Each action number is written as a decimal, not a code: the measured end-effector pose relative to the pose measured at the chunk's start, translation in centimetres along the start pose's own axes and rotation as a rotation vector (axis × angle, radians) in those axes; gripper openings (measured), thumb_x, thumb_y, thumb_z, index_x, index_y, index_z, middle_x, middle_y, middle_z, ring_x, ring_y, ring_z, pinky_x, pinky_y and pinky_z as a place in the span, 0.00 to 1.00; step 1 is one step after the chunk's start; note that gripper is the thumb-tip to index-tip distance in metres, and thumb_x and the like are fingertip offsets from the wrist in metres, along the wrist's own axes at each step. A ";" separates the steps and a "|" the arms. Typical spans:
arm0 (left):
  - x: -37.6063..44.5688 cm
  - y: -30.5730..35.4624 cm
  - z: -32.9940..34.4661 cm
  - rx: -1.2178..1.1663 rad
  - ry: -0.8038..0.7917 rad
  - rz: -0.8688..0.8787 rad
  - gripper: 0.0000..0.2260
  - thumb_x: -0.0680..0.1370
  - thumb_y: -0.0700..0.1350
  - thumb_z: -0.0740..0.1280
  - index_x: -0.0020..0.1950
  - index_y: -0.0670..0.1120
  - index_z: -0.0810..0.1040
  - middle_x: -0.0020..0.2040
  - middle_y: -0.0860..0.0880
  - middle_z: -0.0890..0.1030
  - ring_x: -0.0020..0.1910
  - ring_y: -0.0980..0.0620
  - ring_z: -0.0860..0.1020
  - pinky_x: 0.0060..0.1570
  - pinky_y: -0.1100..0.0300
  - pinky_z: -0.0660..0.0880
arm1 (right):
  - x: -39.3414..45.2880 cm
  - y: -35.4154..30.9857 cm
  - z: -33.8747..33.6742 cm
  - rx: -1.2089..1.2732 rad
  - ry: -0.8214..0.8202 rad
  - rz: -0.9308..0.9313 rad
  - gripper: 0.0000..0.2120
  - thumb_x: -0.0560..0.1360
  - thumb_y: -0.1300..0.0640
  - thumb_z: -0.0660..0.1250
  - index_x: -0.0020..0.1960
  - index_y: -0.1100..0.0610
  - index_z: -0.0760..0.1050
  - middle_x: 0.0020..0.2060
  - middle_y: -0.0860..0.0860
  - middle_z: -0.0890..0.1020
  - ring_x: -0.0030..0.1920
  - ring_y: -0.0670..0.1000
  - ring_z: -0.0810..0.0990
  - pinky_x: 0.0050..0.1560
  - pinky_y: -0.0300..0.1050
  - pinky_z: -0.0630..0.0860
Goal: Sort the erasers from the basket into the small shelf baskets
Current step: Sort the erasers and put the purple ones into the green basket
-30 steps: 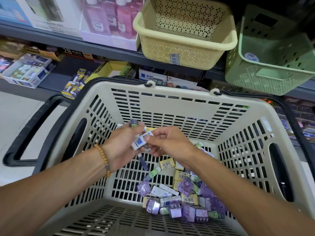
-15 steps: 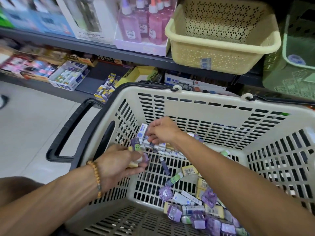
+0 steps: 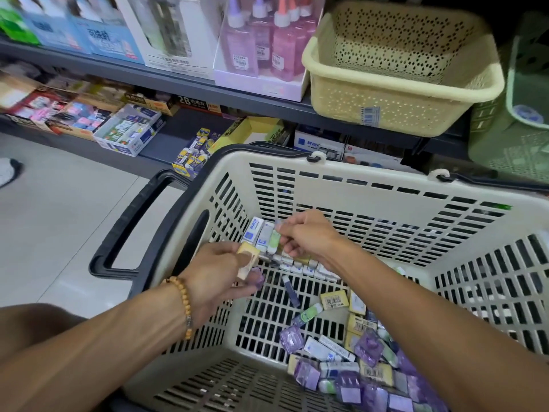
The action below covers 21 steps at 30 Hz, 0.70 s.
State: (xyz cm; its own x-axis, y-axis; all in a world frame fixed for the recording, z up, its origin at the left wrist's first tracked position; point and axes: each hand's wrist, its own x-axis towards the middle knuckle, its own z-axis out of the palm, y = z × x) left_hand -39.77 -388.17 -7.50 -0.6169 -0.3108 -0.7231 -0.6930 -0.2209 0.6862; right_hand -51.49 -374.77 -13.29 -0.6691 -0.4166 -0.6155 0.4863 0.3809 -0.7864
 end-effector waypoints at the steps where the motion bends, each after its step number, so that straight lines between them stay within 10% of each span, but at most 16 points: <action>1: 0.0 -0.1 -0.1 0.058 -0.006 0.014 0.03 0.79 0.37 0.65 0.51 0.43 0.77 0.41 0.44 0.85 0.37 0.52 0.84 0.39 0.56 0.81 | 0.2 0.1 0.3 -0.030 0.017 0.007 0.04 0.78 0.65 0.66 0.48 0.65 0.79 0.37 0.57 0.82 0.29 0.48 0.80 0.31 0.36 0.78; 5: 0.1 -0.4 0.1 0.252 -0.005 0.070 0.05 0.76 0.41 0.70 0.51 0.46 0.79 0.44 0.48 0.85 0.38 0.55 0.83 0.35 0.62 0.78 | 0.0 -0.1 1.3 -0.040 0.034 -0.028 0.06 0.78 0.68 0.64 0.49 0.61 0.78 0.45 0.58 0.84 0.40 0.50 0.86 0.41 0.39 0.82; 10: 0.0 -0.3 1.2 0.337 -0.064 0.142 0.05 0.75 0.40 0.71 0.50 0.42 0.80 0.46 0.45 0.84 0.45 0.48 0.84 0.41 0.60 0.80 | -3.6 -0.1 -0.1 -0.161 -0.134 -0.116 0.11 0.79 0.49 0.66 0.50 0.56 0.82 0.43 0.52 0.85 0.37 0.49 0.84 0.38 0.39 0.80; 16: 0.0 -1.6 3.9 0.387 -0.273 0.208 0.10 0.71 0.38 0.74 0.51 0.41 0.79 0.47 0.44 0.82 0.44 0.52 0.84 0.41 0.62 0.81 | -7.7 1.3 -3.8 -0.282 -0.153 -0.057 0.03 0.77 0.62 0.70 0.47 0.56 0.82 0.39 0.53 0.84 0.37 0.45 0.84 0.41 0.37 0.81; 21: 1.2 -3.5 6.3 0.906 -0.537 0.378 0.16 0.72 0.43 0.75 0.58 0.47 0.76 0.52 0.47 0.79 0.43 0.59 0.78 0.41 0.71 0.75 | -10.7 2.8 -8.2 -0.425 0.045 -0.039 0.05 0.79 0.60 0.67 0.45 0.54 0.79 0.38 0.51 0.81 0.30 0.40 0.81 0.33 0.33 0.76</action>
State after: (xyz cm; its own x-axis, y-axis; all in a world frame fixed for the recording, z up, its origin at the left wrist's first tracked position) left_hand -40.46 -381.94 -11.28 -0.7746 0.2719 -0.5710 -0.3081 0.6263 0.7161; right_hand -47.57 -362.49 -8.48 -0.7105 -0.4049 -0.5756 0.1914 0.6759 -0.7117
